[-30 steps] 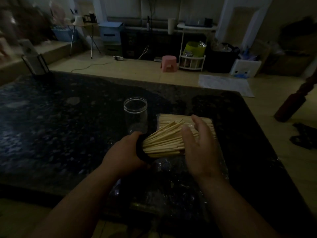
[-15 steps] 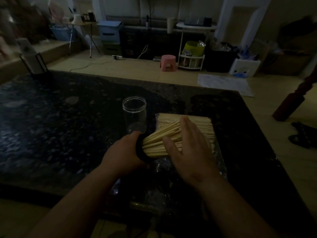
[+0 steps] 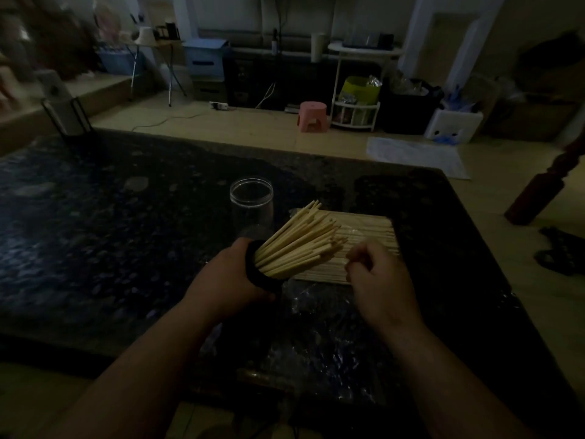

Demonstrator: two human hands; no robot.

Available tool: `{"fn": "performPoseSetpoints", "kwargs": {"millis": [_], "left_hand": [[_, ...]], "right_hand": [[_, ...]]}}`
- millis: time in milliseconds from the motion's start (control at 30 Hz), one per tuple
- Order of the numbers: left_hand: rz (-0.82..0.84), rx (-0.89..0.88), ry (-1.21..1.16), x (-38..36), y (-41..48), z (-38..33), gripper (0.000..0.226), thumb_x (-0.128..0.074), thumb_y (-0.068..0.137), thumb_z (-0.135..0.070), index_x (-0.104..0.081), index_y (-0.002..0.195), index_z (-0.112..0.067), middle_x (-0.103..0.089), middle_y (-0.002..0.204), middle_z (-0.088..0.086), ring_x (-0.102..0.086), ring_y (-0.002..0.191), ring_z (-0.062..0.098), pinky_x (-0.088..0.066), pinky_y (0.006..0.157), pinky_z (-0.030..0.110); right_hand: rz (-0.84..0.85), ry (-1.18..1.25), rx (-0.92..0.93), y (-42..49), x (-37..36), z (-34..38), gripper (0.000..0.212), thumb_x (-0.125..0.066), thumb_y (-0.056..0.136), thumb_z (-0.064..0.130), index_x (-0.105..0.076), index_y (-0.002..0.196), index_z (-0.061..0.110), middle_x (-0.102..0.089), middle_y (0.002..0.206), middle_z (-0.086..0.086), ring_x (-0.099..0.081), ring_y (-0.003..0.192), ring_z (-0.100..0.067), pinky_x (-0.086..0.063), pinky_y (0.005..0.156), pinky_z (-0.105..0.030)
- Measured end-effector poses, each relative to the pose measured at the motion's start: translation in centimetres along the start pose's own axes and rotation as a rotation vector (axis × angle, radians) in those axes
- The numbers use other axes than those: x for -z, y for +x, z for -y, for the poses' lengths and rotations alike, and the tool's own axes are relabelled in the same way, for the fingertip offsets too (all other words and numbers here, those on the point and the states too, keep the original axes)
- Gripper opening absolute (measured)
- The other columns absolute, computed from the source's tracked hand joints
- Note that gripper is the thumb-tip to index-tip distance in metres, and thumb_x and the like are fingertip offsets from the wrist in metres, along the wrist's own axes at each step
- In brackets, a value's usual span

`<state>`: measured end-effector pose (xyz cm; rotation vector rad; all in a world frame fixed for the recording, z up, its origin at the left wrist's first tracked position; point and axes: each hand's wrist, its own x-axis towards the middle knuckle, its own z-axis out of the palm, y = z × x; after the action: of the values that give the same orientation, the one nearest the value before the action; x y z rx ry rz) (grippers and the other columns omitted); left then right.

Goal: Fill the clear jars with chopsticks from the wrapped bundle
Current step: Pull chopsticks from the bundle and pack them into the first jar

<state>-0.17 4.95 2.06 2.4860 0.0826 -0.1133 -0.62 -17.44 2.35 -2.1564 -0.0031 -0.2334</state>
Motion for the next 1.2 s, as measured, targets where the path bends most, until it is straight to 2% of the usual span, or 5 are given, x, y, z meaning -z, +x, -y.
{"fn": "performPoseSetpoints", "kwargs": {"millis": [300,433,533,667,1200], "left_hand": [[-0.009,0.019,-0.032,0.2,-0.2,-0.2,0.087,-0.088,0.06,-0.032,-0.041,0.133,-0.03,-0.049,0.1,-0.016,-0.049,0.089,0.005,-0.041,0.076,0.024],[-0.017,0.033,-0.051,0.2,-0.1,-0.1,0.086,-0.087,0.06,-0.033,-0.041,0.133,-0.032,-0.046,0.093,-0.021,-0.048,0.086,0.003,-0.041,0.073,0.023],[-0.02,0.032,-0.055,0.2,-0.1,-0.2,0.085,-0.087,0.061,-0.031,-0.042,0.133,-0.03,-0.047,0.096,-0.018,-0.047,0.087,0.003,-0.04,0.075,0.023],[-0.016,0.035,-0.051,0.3,-0.1,-0.2,0.085,-0.087,0.062,-0.031,-0.041,0.133,-0.03,-0.048,0.099,-0.014,-0.048,0.089,0.006,-0.041,0.077,0.024],[-0.024,0.009,-0.044,0.3,-0.3,-0.1,0.086,-0.087,0.062,-0.034,-0.041,0.134,-0.03,-0.052,0.107,-0.013,-0.047,0.092,0.006,-0.041,0.08,0.024]], "right_hand": [[0.313,-0.347,-0.055,-0.3,-0.8,-1.4,0.019,-0.05,0.085,0.021,-0.059,0.069,0.022,-0.062,0.077,0.002,-0.059,0.073,-0.019,-0.05,0.067,-0.031],[0.439,-0.43,-0.063,-0.2,-1.7,-2.4,0.019,-0.051,0.088,0.02,-0.069,0.089,0.013,-0.068,0.091,-0.007,-0.063,0.086,-0.024,-0.05,0.072,-0.028],[0.52,-0.403,-0.018,-0.7,-2.7,-3.4,0.036,-0.051,0.088,0.009,-0.061,0.122,0.015,-0.06,0.123,-0.006,-0.055,0.115,-0.024,-0.041,0.093,-0.022],[0.497,-0.478,0.116,-1.0,-4.6,-5.0,0.05,-0.049,0.093,0.017,-0.039,0.142,0.011,-0.039,0.146,-0.007,-0.036,0.134,-0.022,-0.027,0.112,-0.028],[0.4,-0.758,0.034,1.0,-6.5,-6.5,0.054,-0.039,0.099,0.031,-0.024,0.15,0.024,-0.028,0.153,-0.001,-0.031,0.136,-0.025,-0.022,0.111,-0.044]]}}
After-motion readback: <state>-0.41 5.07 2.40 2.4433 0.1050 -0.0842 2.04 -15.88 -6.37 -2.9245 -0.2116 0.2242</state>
